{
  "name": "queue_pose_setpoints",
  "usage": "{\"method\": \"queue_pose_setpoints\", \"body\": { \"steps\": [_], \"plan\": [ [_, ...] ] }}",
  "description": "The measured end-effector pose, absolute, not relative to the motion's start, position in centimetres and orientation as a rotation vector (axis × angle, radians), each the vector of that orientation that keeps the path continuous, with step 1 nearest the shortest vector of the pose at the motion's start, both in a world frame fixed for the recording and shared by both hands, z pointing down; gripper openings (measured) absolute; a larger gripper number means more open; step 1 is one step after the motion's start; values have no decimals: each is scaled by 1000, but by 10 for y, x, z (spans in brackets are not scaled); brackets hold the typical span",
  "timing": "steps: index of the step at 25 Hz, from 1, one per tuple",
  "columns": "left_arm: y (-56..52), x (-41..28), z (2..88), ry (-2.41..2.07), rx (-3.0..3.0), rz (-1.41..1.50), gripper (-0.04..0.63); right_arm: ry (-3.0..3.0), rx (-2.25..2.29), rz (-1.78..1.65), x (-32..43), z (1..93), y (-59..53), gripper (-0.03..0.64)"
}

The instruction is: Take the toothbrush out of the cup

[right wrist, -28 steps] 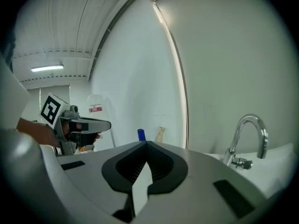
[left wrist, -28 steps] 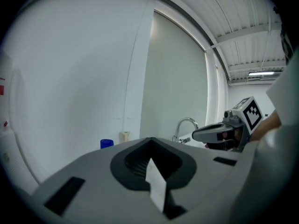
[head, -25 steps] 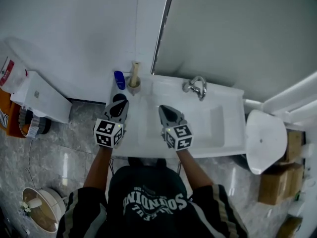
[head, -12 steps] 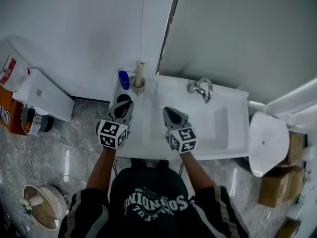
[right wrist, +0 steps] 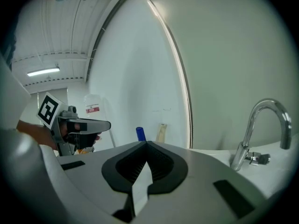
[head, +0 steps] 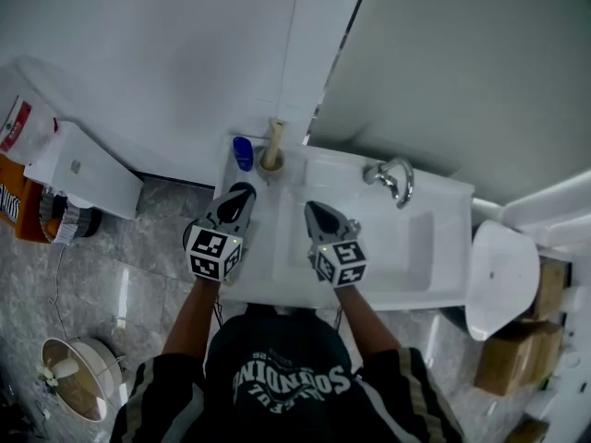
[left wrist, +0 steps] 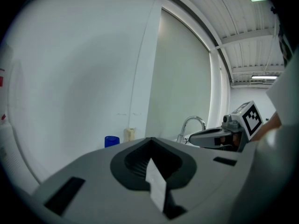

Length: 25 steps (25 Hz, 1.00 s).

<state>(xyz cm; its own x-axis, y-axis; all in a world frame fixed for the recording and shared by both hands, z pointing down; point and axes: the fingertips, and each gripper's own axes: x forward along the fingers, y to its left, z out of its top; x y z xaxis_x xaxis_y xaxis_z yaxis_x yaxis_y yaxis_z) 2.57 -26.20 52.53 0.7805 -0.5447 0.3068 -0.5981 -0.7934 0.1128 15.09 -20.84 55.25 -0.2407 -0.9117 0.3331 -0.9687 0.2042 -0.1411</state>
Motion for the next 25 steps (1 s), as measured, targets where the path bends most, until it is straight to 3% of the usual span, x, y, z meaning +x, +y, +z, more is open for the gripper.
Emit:
{"method": "queue_pose_setpoints", "body": {
  "steps": [12,15,25],
  "plan": [
    [-287,4,540,-942,2716,414,-2,-2324,1811,515,134,566,-267,5],
    [-291,-5,543,-961,2695,411,-2,-2329,1809,537,129,569,-281,81],
    [-295,-44,559,-1058,2609,423,-2,-2296,1737,608,126,595,-349,124]
  ]
}}
